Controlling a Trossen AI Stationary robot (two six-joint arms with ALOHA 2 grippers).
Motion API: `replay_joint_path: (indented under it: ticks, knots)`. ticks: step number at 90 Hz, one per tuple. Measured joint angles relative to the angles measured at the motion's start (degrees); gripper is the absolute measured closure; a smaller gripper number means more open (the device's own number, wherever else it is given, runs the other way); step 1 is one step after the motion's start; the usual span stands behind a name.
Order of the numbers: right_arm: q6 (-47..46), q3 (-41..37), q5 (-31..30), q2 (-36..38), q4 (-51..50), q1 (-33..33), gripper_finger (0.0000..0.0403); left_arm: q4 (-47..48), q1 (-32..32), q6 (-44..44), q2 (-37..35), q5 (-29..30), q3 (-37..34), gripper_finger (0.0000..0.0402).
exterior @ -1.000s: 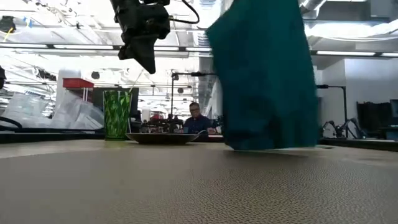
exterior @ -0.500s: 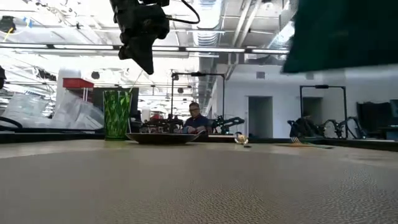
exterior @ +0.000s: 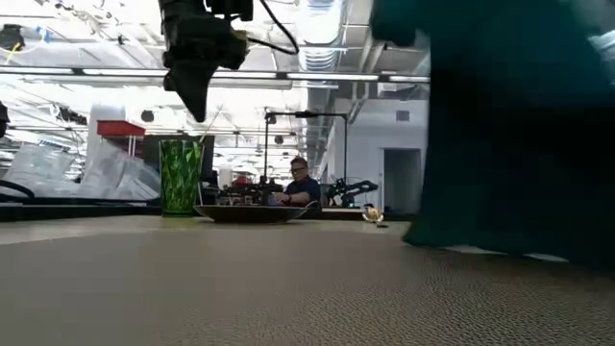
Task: Set table place
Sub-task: Fold the green napkin
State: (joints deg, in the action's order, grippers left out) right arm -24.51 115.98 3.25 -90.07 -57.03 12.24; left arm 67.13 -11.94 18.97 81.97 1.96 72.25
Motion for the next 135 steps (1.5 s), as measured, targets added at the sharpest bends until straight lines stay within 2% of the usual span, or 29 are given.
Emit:
replay_joint_path:
  ticks: [11,21,37,58,65,86,94,103,114,125,135]
  knots:
    - [8.7,-0.1,16.2,-3.5,6.7,-6.4,0.0403,1.8,0.0,-0.1,0.0,0.0,0.0,0.0402]
    - [11.8,0.0,27.8,-5.5,12.7,-11.3,0.0403,3.1,0.1,-0.1,0.0,0.0,0.0,0.0402]
    - [11.9,0.0,35.8,-11.0,15.9,-15.1,0.0403,8.0,0.7,-1.1,-0.1,0.0,0.0,0.0402]
    - [8.3,0.0,46.5,-17.4,16.5,-10.3,0.0403,12.0,0.8,-6.6,-2.7,0.0,0.0,0.0402]
    - [5.2,0.0,47.8,-18.6,17.2,-8.1,0.0403,11.5,0.8,-7.7,-3.3,0.0,0.0,0.0402]
    - [-3.6,0.0,46.0,-22.7,27.3,-2.3,0.0403,9.9,0.9,-11.5,-3.3,-0.1,0.0,0.0402]
    - [-8.5,0.0,46.5,-23.8,27.3,-1.3,0.0398,9.1,1.0,-11.7,-3.3,-0.1,0.0,0.0402]
    - [-12.6,0.0,48.9,-24.6,26.3,-0.4,0.0376,7.9,1.0,-11.7,-3.3,-0.1,-0.1,0.0402]
    - [-14.4,0.0,49.1,-24.6,26.0,0.9,0.0334,5.8,1.0,-11.6,-3.3,-0.4,-1.0,0.0402]
    - [-12.9,0.0,48.9,-24.1,21.4,0.4,0.0296,3.4,1.0,-10.8,-3.3,-0.5,-4.4,0.0402]
    - [-5.8,0.0,42.8,-23.5,9.0,-0.7,0.0278,-2.6,1.0,-7.4,-3.3,-3.4,-10.9,0.0402]
